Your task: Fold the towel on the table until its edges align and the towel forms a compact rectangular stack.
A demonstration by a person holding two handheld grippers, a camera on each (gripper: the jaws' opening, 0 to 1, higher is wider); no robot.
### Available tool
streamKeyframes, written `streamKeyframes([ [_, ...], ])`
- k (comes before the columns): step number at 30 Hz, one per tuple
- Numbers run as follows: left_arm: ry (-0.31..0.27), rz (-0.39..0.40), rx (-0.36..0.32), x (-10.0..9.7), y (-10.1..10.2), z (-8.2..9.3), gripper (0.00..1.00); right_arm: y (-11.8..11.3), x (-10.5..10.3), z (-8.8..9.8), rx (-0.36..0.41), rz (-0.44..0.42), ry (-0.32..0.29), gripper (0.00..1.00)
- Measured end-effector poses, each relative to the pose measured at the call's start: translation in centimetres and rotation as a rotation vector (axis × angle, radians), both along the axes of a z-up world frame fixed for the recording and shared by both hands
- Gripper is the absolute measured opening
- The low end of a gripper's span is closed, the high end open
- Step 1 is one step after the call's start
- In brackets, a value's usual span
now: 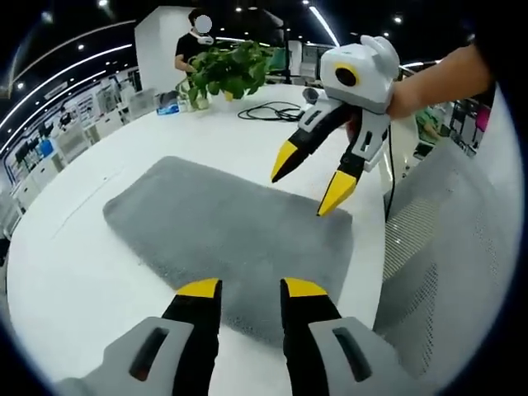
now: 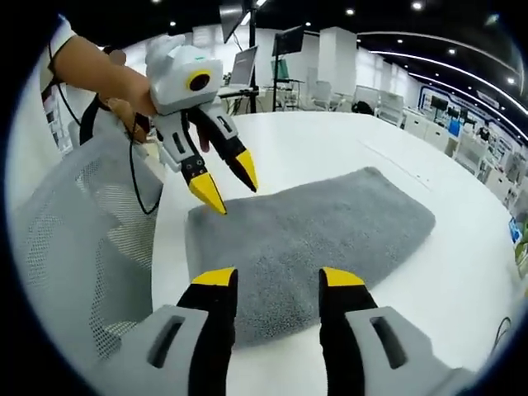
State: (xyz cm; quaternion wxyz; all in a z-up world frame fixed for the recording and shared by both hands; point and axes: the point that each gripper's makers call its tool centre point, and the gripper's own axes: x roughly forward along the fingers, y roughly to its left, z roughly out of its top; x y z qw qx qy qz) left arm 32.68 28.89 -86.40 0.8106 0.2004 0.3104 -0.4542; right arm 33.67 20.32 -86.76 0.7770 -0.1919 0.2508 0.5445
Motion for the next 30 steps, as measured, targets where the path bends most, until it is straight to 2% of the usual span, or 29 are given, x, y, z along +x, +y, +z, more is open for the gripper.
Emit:
streamKeyframes([
  [7, -0.01, -0.058, 0.025, -1.4, -0.2, -0.2, 0.32, 0.2, -1.1, 0.4, 0.035, 0.017, 0.008, 0.44],
  [11, -0.025, -0.085, 0.028, -2.5, -0.4, -0.4, 0.47, -0.1, -2.0, 0.0, 0.026, 0.023, 0.016, 0.46],
  [14, -0.021, -0.096, 0.034, -3.1, -0.3, -0.6, 0.46, -0.4, -2.8, -0.6, 0.024, 0.031, 0.047, 0.39],
  [15, -0.016, -0.096, 0.034, -3.3, -0.2, -0.7, 0.46, -0.5, -3.3, -0.7, 0.014, 0.043, 0.04, 0.37],
  [18, -0.002, -0.103, 0.039, -3.9, -0.4, -1.0, 0.46, -0.6, -4.0, -1.9, -0.027, 0.071, 0.041, 0.38],
  [21, 0.017, -0.113, 0.046, -4.4, -0.2, -1.8, 0.45, -0.5, -4.9, -2.2, -0.043, 0.099, 0.042, 0.39],
  [23, 0.017, -0.137, 0.082, -4.8, 0.1, -2.5, 0.45, -0.9, -5.4, -3.0, -0.095, 0.131, 0.03, 0.39],
  [24, 0.019, -0.147, 0.092, -5.0, 0.1, -2.8, 0.44, -0.8, -5.7, -2.9, -0.097, 0.129, 0.028, 0.39],
  [30, 0.01, -0.162, 0.145, -4.8, 0.4, -4.3, 0.4, -0.9, -5.1, -4.2, -0.154, 0.127, 0.012, 0.37],
])
